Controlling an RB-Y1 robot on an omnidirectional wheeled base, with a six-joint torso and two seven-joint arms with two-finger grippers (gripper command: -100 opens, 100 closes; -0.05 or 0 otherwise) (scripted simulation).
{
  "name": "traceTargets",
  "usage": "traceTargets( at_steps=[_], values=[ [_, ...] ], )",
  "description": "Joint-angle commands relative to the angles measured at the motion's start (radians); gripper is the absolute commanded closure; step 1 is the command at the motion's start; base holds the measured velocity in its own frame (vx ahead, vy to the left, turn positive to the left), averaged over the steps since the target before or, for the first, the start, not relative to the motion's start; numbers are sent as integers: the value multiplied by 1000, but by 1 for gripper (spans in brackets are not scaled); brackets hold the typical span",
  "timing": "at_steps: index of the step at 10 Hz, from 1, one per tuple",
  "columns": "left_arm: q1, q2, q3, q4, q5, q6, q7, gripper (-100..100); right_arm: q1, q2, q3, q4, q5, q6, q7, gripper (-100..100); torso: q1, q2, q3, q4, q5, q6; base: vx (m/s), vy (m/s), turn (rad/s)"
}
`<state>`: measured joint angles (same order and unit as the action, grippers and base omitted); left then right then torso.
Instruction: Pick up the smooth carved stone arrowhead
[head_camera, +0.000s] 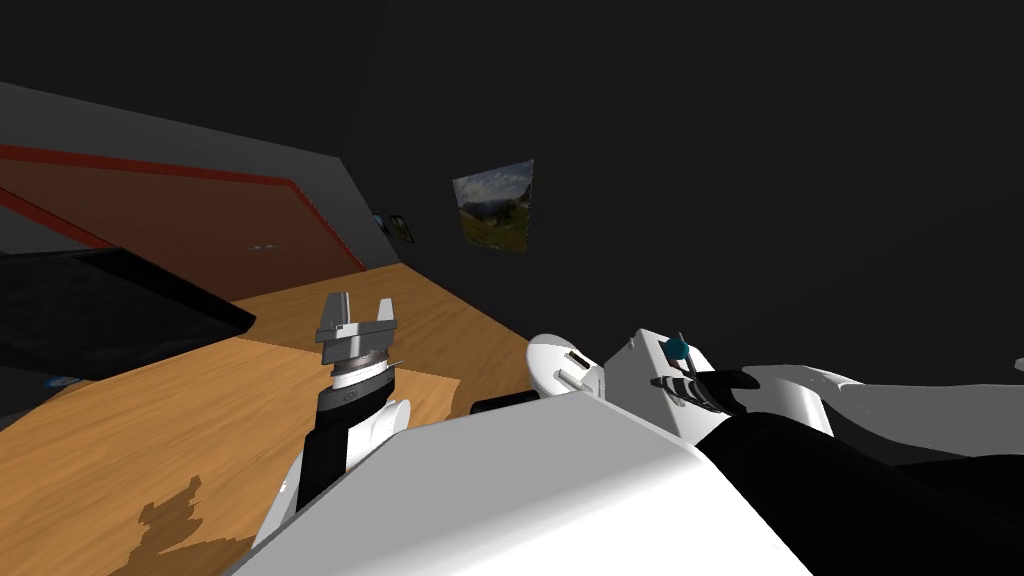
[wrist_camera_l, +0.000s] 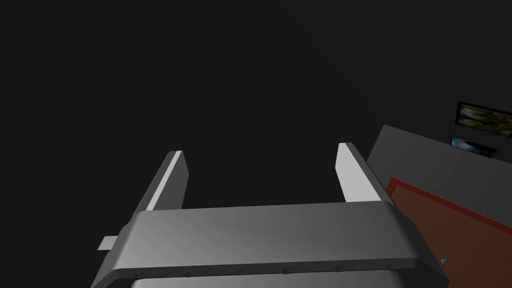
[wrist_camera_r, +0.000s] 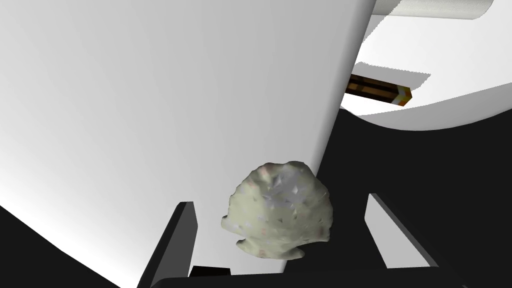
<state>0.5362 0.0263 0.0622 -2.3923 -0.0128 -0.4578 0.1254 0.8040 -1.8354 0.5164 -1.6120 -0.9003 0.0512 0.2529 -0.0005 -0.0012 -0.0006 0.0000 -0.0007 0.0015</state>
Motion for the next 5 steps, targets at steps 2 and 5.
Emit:
traceTargets(
  at_steps=[2,5],
  values=[
    [0,0,0,0,0,0,0,0,45,40,-45,13,52,6,-20,-100,1,1,1,0,0,0,-2,-2,5],
    [0,0,0,0,0,0,0,0,51,32,-55,6,51,10,-23,100,1,2,1,0,0,0,0,0,0]
  ],
)
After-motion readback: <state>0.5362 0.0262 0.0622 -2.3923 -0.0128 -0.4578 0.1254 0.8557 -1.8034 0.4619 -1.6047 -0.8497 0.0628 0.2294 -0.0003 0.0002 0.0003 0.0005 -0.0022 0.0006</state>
